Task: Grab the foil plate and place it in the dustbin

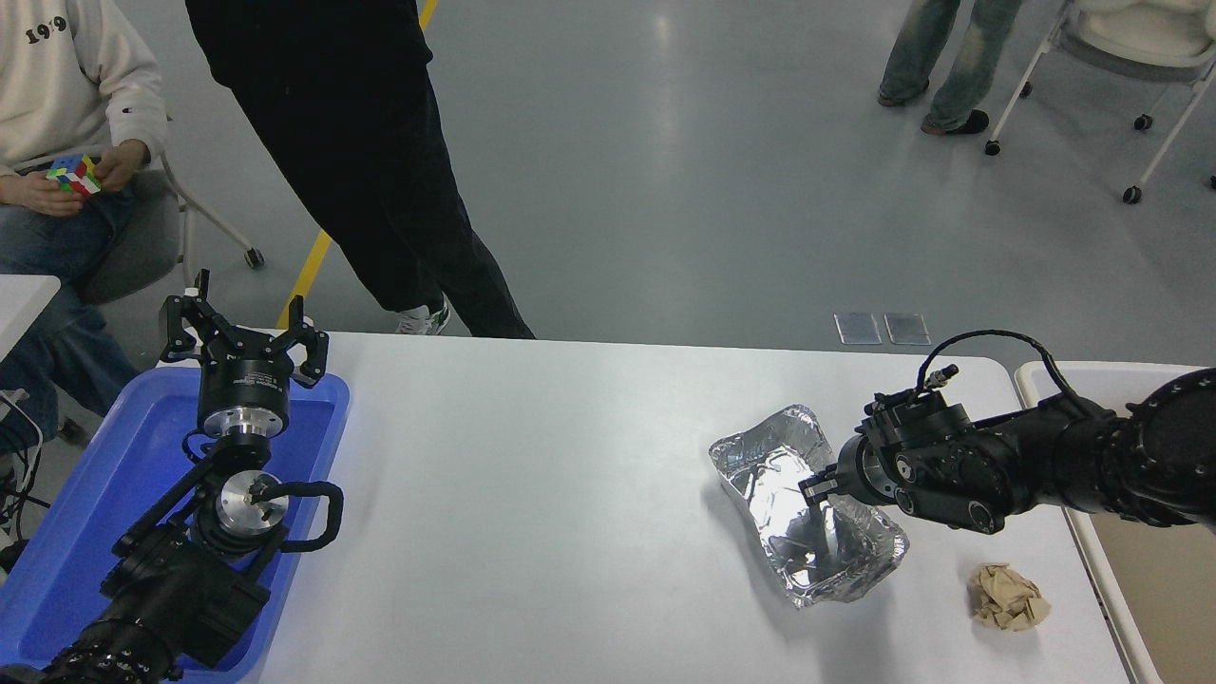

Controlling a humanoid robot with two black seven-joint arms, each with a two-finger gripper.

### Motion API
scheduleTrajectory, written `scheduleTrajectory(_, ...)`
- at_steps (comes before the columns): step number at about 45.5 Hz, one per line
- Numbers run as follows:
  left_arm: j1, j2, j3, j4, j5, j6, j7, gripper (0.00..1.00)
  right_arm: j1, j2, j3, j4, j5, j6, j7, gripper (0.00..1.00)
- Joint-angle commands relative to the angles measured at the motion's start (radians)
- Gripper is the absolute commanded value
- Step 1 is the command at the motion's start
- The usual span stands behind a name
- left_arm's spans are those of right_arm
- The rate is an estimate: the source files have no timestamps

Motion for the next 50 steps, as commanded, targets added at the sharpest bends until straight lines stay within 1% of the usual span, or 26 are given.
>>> scheduleTrajectory(1,0.0,0.0,0.0,0.0,0.0,0.0,0.0,0.99,0.006,-0.003,0.0,0.001,0.0,0.0,0.001,0.0)
scheduleTrajectory(7,0.0,0.0,0.0,0.0,0.0,0.0,0.0,0.99,0.012,-0.006,0.0,0.004,0.001,0.002,0.001,0.0)
scheduleTrajectory(12,0.0,0.0,0.0,0.0,0.0,0.0,0.0,0.99,0.034,-0.008,0.001,0.018,0.009,0.014,0.01,0.0)
scheduleTrajectory(22,0.0,0.0,0.0,0.0,0.0,0.0,0.0,0.99,0.09,-0.061,0.02,0.045,0.021,0.022,0.016,0.0)
scheduleTrajectory(29,0.0,0.0,0.0,0.0,0.0,0.0,0.0,0.99,0.187,-0.153,0.023,0.139,0.026,0.094,0.017,0.0)
scheduleTrajectory(38,0.0,0.0,0.0,0.0,0.0,0.0,0.0,0.99,0.366,-0.303,0.01,0.343,0.043,0.137,0.016,0.0)
scheduleTrajectory(45,0.0,0.0,0.0,0.0,0.0,0.0,0.0,0.99,0.592,-0.44,-0.025,0.545,0.043,0.204,0.01,0.0)
scheduleTrajectory(50,0.0,0.0,0.0,0.0,0.0,0.0,0.0,0.99,0.781,-0.5,-0.072,0.622,0.043,0.308,0.01,0.0)
